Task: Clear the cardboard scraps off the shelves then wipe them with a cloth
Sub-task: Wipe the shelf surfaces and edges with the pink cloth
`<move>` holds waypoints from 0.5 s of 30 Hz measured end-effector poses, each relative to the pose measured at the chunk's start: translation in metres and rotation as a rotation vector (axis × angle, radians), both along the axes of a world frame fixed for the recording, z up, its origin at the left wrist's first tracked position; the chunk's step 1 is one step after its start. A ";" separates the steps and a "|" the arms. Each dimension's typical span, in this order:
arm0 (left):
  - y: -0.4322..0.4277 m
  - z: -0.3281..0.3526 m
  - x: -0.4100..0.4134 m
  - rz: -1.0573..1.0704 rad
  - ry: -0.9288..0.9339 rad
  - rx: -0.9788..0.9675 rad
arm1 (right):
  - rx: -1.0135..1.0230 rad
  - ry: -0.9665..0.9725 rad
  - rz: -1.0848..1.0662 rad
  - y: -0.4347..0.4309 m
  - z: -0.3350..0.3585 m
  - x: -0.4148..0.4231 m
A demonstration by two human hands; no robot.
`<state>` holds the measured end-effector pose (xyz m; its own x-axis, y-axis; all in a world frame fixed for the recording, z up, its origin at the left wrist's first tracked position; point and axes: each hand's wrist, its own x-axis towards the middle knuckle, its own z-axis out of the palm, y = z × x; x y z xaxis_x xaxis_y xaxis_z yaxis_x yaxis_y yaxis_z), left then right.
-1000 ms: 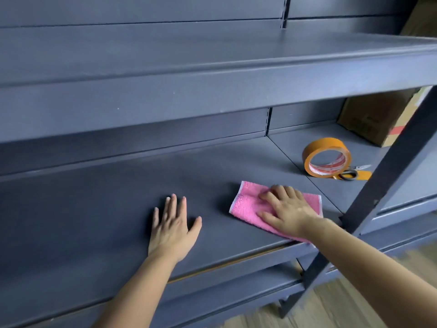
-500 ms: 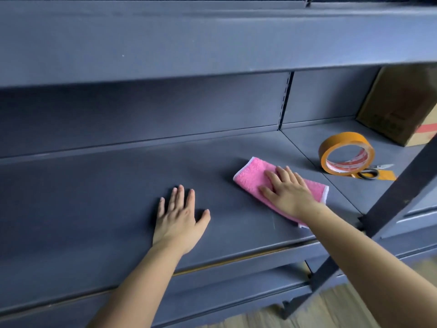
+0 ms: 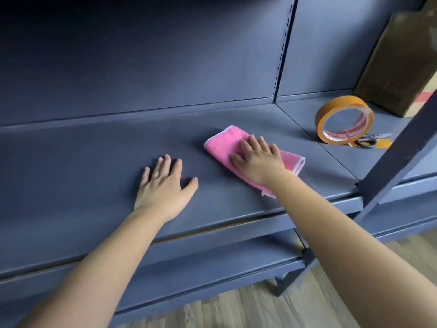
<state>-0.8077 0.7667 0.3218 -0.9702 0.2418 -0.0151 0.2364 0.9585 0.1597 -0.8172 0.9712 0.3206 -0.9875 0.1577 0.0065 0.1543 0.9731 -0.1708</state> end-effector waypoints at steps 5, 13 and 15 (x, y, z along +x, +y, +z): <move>0.004 0.006 -0.004 0.007 0.041 -0.048 | 0.030 -0.003 -0.056 0.036 -0.003 0.026; 0.006 0.000 -0.016 0.022 0.051 0.067 | 0.022 0.002 -0.002 -0.015 0.003 -0.022; 0.006 0.000 -0.018 0.014 0.031 0.047 | 0.024 0.049 0.179 -0.036 -0.004 -0.018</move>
<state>-0.8253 0.7728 0.3215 -0.9732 0.2284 0.0262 0.2290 0.9531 0.1977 -0.8351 0.9349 0.3164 -0.9982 -0.0208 0.0569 -0.0291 0.9882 -0.1505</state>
